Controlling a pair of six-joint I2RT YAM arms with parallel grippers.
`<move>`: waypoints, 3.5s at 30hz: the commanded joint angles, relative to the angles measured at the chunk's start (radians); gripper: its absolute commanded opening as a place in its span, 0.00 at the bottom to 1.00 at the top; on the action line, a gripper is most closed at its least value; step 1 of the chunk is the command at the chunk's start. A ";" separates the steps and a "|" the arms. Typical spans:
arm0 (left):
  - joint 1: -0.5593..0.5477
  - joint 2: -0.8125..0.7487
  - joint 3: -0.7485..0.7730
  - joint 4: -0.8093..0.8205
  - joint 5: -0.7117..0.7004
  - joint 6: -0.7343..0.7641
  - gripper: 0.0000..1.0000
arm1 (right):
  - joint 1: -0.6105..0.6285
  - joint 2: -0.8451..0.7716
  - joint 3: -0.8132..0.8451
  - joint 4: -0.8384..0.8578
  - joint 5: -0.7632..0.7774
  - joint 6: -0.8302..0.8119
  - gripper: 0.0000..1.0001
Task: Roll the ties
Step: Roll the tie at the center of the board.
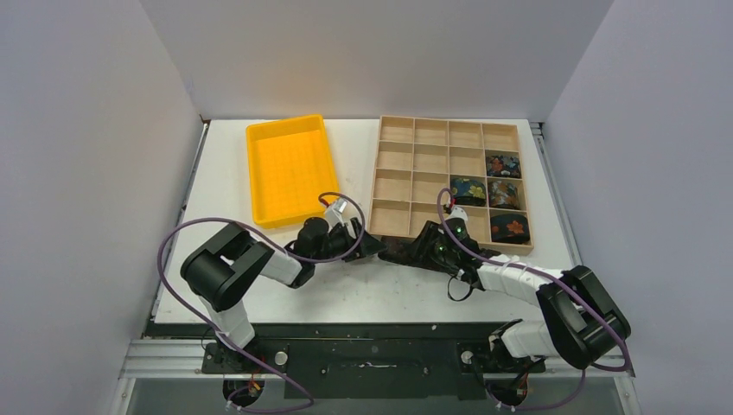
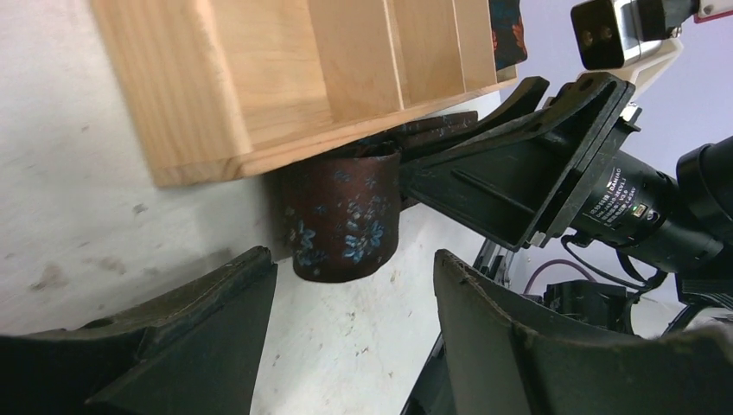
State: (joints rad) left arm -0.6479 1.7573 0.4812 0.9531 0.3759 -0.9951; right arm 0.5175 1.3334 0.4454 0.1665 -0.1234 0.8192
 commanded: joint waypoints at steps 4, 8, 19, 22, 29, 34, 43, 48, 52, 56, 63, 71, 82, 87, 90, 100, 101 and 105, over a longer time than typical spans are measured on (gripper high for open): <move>-0.057 0.011 0.145 -0.210 -0.056 0.145 0.64 | -0.025 0.010 -0.025 0.030 -0.023 -0.039 0.41; -0.072 0.018 0.185 -0.303 -0.095 0.175 0.64 | -0.037 0.008 -0.037 0.037 -0.036 -0.050 0.41; -0.078 0.098 0.240 -0.334 -0.060 0.113 0.63 | -0.041 0.006 -0.058 0.057 -0.047 -0.068 0.39; -0.072 0.119 0.238 -0.286 -0.027 0.066 0.62 | -0.041 -0.001 -0.063 0.059 -0.044 -0.078 0.39; -0.071 0.161 0.213 -0.174 0.019 -0.036 0.54 | -0.041 -0.017 -0.080 0.062 -0.035 -0.096 0.39; -0.075 0.171 0.196 -0.130 0.032 -0.064 0.38 | -0.041 -0.017 -0.087 0.070 -0.036 -0.098 0.38; -0.076 0.091 0.128 -0.170 -0.001 -0.037 0.01 | -0.020 -0.084 -0.055 0.025 -0.064 -0.092 0.43; -0.077 -0.059 0.064 -0.382 -0.108 0.041 0.00 | 0.016 -0.179 0.000 -0.088 -0.020 -0.108 0.50; -0.081 -0.232 0.056 -0.704 -0.270 0.127 0.00 | 0.056 -0.265 0.037 -0.197 0.052 -0.133 0.52; -0.089 -0.344 0.092 -1.018 -0.479 0.193 0.00 | 0.088 -0.314 0.033 -0.231 0.101 -0.143 0.52; -0.122 -0.446 0.185 -1.387 -0.742 0.245 0.00 | 0.111 -0.310 -0.026 -0.206 0.110 -0.112 0.51; -0.145 -0.428 0.322 -1.658 -0.881 0.281 0.00 | 0.118 -0.349 -0.067 -0.213 0.116 -0.103 0.51; -0.275 -0.236 0.491 -1.839 -1.032 0.239 0.00 | 0.123 -0.385 -0.117 -0.211 0.113 -0.084 0.51; -0.326 -0.117 0.605 -1.918 -1.100 0.200 0.00 | 0.127 -0.396 -0.140 -0.212 0.111 -0.076 0.51; -0.360 -0.062 0.679 -1.966 -1.130 0.186 0.00 | 0.131 -0.394 -0.151 -0.206 0.108 -0.069 0.52; -0.404 0.010 0.796 -1.975 -1.100 0.192 0.09 | 0.135 -0.372 -0.172 -0.175 0.108 -0.065 0.52; -0.409 0.013 0.804 -1.973 -1.097 0.193 0.11 | 0.134 -0.368 -0.173 -0.174 0.108 -0.066 0.52; -0.427 0.042 0.847 -1.973 -1.089 0.197 0.19 | 0.135 -0.358 -0.182 -0.146 0.107 -0.064 0.52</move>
State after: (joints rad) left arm -1.0534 1.7775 1.2556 -1.0042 -0.7097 -0.7963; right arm 0.6434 0.9646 0.2768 -0.0532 -0.0322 0.7456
